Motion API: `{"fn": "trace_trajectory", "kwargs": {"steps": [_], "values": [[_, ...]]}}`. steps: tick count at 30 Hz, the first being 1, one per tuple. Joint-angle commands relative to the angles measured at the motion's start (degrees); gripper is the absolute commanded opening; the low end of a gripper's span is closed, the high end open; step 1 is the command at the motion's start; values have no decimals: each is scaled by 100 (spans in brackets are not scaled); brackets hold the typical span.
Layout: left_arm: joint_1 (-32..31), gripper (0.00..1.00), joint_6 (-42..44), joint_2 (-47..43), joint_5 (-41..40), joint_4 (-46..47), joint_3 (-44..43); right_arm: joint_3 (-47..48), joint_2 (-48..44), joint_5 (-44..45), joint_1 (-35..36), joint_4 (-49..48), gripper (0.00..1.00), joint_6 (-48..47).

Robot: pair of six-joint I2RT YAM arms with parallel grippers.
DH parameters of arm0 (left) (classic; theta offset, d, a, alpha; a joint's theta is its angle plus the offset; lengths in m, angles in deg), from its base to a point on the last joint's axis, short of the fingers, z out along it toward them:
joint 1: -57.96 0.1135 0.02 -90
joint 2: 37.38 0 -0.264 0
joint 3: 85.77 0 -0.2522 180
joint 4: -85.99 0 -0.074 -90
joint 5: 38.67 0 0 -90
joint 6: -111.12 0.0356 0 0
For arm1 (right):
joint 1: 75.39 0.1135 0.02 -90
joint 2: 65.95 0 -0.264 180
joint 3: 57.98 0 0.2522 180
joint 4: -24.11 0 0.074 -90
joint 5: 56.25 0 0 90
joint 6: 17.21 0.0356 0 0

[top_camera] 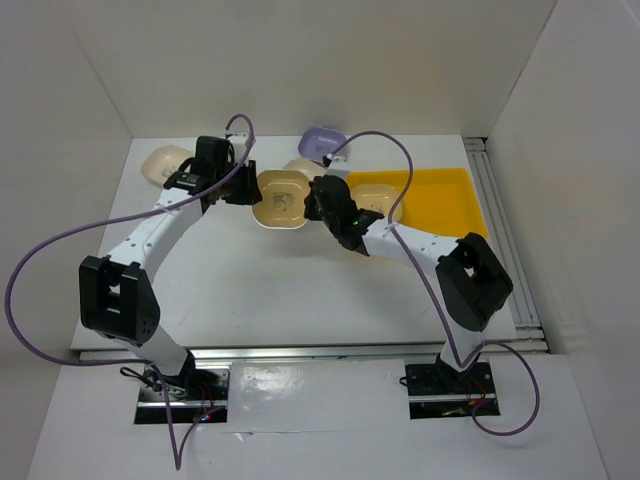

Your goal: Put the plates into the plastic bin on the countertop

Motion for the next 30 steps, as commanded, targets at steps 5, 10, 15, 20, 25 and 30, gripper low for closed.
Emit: {"fn": "trace_trajectory", "kwargs": {"steps": [5,10,15,20,25,30], "values": [[97,96,91,-388,1058,52,-504,481,-285,365,-607,1197,0,-590],[343,99,319,58,1269,-106,-996,481,-779,-479,-1864,1690,0,-1688],[343,99,705,885,1225,-300,-1734,543,-902,-1376,-2945,2060,0,-2795],[343,99,829,1869,919,-361,-2463,806,-305,-1755,-3614,2271,0,-3035],[291,99,960,2793,690,-502,-3553,939,170,-2054,-3738,2043,0,-2912],[238,99,1180,3478,566,-555,-4151,939,101,-2168,-3738,1797,75,-2684]]}}
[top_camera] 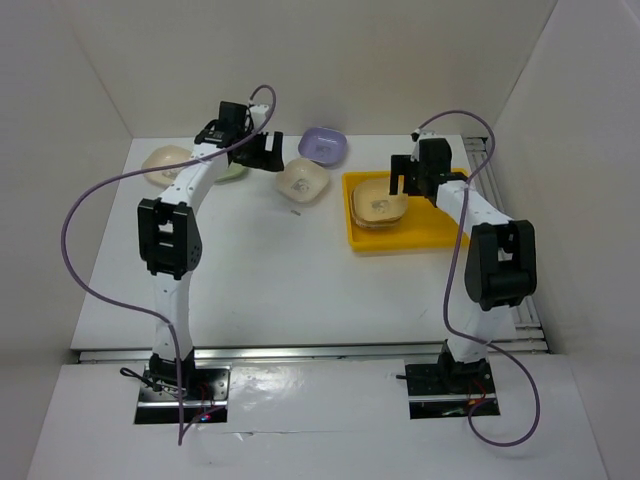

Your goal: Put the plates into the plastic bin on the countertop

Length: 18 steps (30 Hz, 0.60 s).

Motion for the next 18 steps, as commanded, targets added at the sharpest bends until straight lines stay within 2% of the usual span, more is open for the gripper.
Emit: {"fn": "trace_trajectory", "kwargs": {"steps": [1,7,11,18], "values": [[-116,99,282,214,-248,27,-604,254,-197,-214,-5,-384,100,149],[-116,94,440,724,-398,79,-975,-17,-1075,-293,250,-772,100,475],[-230,89,554,996,-530,211,-1045,-702,-1804,-161,373,-1456,100,826],[-283,86,555,1462,-531,396,-991,-985,-2209,-363,592,-1326,100,836]]}}
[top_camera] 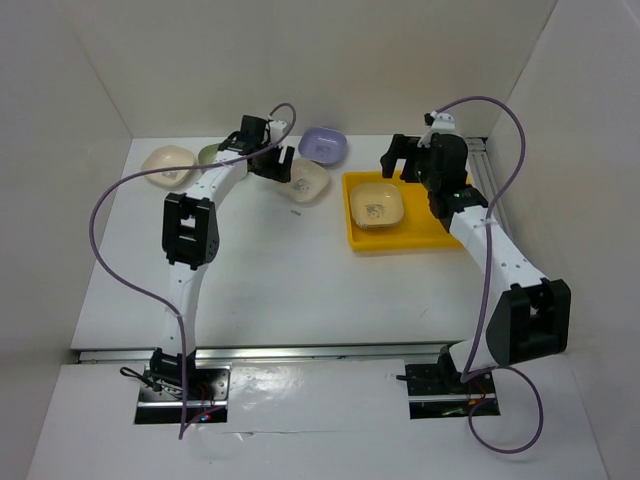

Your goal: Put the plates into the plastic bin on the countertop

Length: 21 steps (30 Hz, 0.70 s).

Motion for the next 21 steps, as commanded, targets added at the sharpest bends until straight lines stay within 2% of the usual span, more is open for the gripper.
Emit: {"fn": "trace_trajectory", "kwargs": {"steps": [1,5,6,7,8,9,10,11,12,15,16,19,21], "values": [[-36,86,118,238,-111,223,-170,-163,-94,-112,167,-248,100,68],[-36,86,56,616,-217,100,-495,-32,-147,-112,403,-187,100,7],[-36,83,56,686,-217,100,-496,-31,-147,-112,457,-187,100,7],[-36,65,56,687,-217,100,-496,-31,-147,-112,509,-187,100,7],[-36,57,56,687,-278,100,-496,-31,-147,-112,571,-187,100,7],[-36,43,56,687,-279,100,-444,-92,-147,-112,658,-257,99,7],[-36,27,4,574,-357,100,-330,-180,-147,-208,659,-388,95,68],[-36,6,-66,495,-427,100,-242,-181,-147,-209,781,-441,92,147],[-36,0,-119,398,-480,152,-145,-181,-42,-270,782,-442,90,217],[-36,0,-347,-312,-533,310,653,-181,308,-464,1071,-565,88,429],[33,0,-418,-567,-534,502,1256,-181,397,-412,1186,-634,88,507],[95,0,-673,-1701,-622,837,2243,-233,722,-105,1651,-863,86,788],[95,0,-753,-2393,-394,1093,3035,-338,950,54,1941,-1275,86,939]]}}
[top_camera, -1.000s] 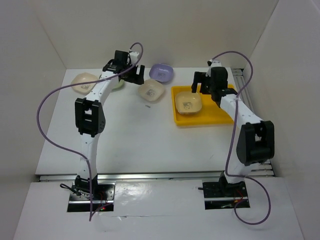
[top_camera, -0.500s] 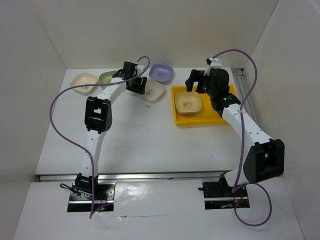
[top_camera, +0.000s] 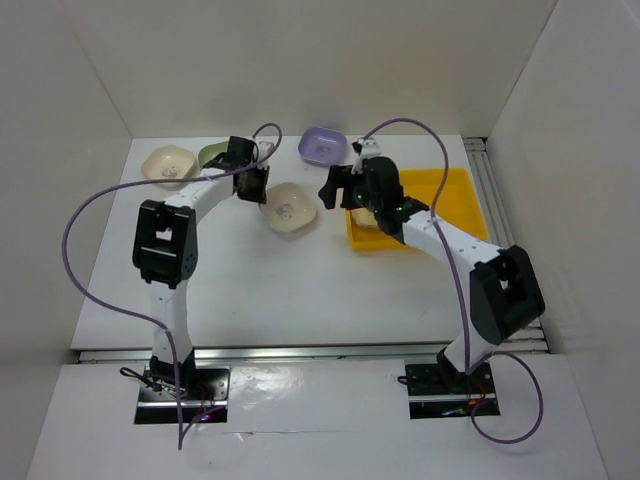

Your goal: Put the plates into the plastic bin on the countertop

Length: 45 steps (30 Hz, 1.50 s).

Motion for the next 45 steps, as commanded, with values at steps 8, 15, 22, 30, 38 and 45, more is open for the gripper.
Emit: {"fn": "trace_trajectory", "kwargs": {"steps": [8,15,22,30,38,45], "values": [[74,0,58,-2289,865,127,1459,712,1337,549,1067,-568,86,-339],[13,0,110,-2887,1428,-101,1644,774,1628,636,1182,-620,70,-392],[-129,0,522,-2872,1121,-399,1452,660,1356,768,1182,-419,0,-558],[3,94,576,-2774,989,-778,985,432,864,1513,866,29,0,-393],[118,100,515,-2863,1323,-611,1302,-825,-515,1946,-547,232,0,-137],[-5,100,462,-2589,1324,-664,1004,-1159,-412,1409,-1490,-31,0,-304]]}}
